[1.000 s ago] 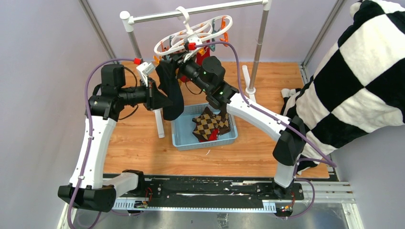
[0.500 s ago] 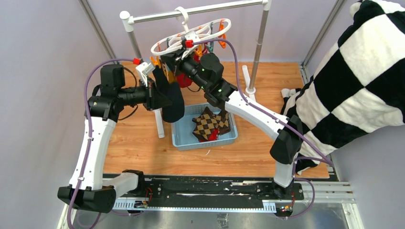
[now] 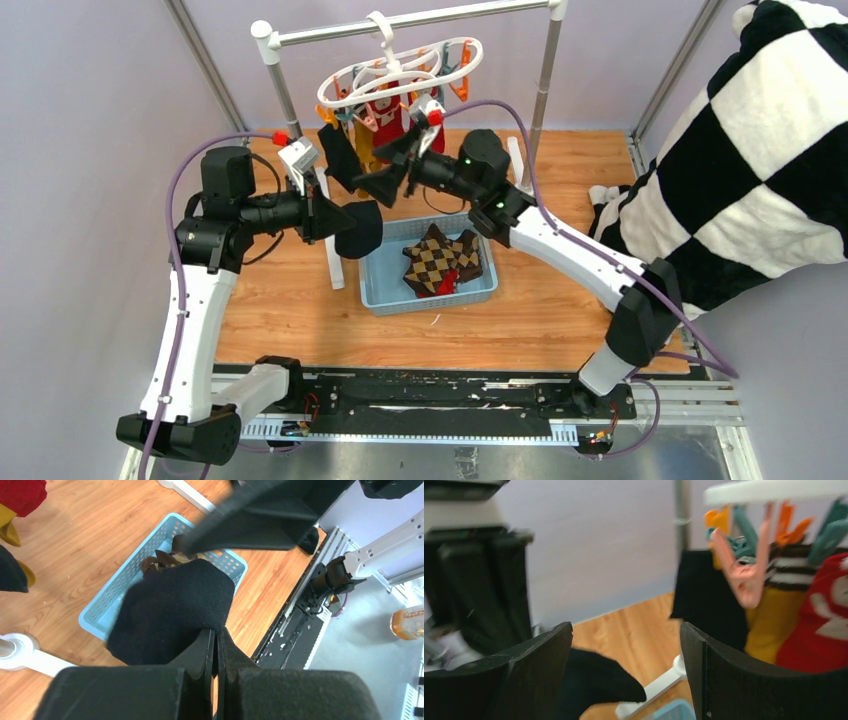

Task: Remove the socks clipped to the hanger
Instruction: Remove the sock from the hanger, then place the sock in the bin.

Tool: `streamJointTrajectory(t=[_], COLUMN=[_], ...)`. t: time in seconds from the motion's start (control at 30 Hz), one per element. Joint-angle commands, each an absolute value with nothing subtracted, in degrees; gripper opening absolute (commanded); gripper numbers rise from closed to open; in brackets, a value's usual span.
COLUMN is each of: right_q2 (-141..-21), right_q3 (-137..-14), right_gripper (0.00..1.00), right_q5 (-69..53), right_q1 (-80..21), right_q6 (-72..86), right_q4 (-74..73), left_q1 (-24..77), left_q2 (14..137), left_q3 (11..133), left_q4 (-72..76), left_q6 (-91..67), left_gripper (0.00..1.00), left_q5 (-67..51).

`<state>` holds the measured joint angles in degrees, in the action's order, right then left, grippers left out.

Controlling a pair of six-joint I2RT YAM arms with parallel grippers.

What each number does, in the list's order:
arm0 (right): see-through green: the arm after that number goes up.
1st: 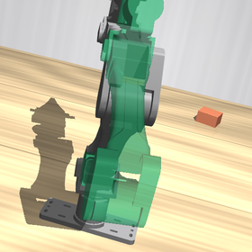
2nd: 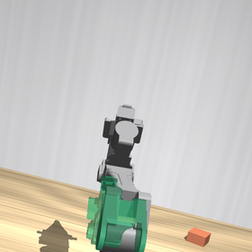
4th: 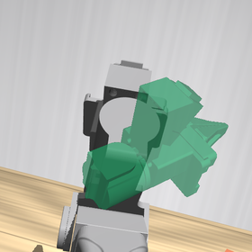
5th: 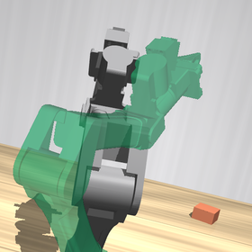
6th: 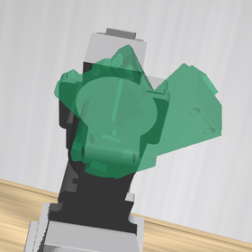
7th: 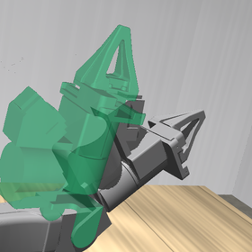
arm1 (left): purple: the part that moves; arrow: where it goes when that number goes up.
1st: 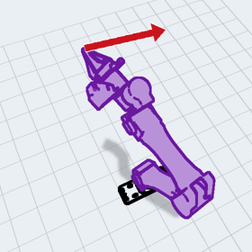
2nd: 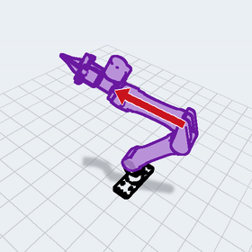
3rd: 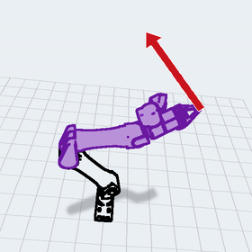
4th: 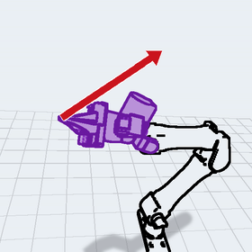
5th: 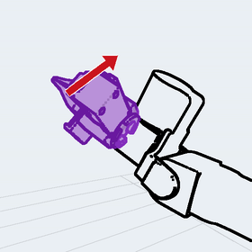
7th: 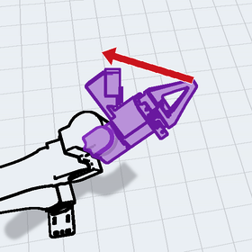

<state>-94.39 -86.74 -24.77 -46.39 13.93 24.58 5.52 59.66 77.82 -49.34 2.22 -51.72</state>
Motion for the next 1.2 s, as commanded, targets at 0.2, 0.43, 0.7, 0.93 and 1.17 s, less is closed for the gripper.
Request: streamJointTrajectory(t=[0.2,0.43,0.7,0.93,1.17], right_q2=[-86.68,-90.59,-92.68,-89.03,-83.78], right_q3=[-72.58,-74.48,-77.17,-72.38,-60.29], right_gripper=[0.8,0.63,0.21,0.0,0.0], right_q5=[-56.2,-58.6,-57.93,-52.14,-41.4], right_q1=[-43.02,-43.73,-44.69,-42.19,-40.46], right_q6=[20.06,24.76,25.27,23.5,17.08], right_q4=[33.81,38.39,36.84,31.58,17.83], left_q1=[6.06,6.06,6.06,6.0,1.43], left_q2=[57.36,56.59,56.55,56.51,57.27], left_q3=[76.29,76.33,76.72,77.85,80.28], left_q4=[-48.76,-48.69,-48.69,-48.78,-49.24], left_q6=[6.38,6.67,6.94,7.24,7.63], left_gripper=[0.0,0.0,0.0,0.86,1.0], left_q5=[-53.52,-54.57,-55.48,-47.21,-35.59])
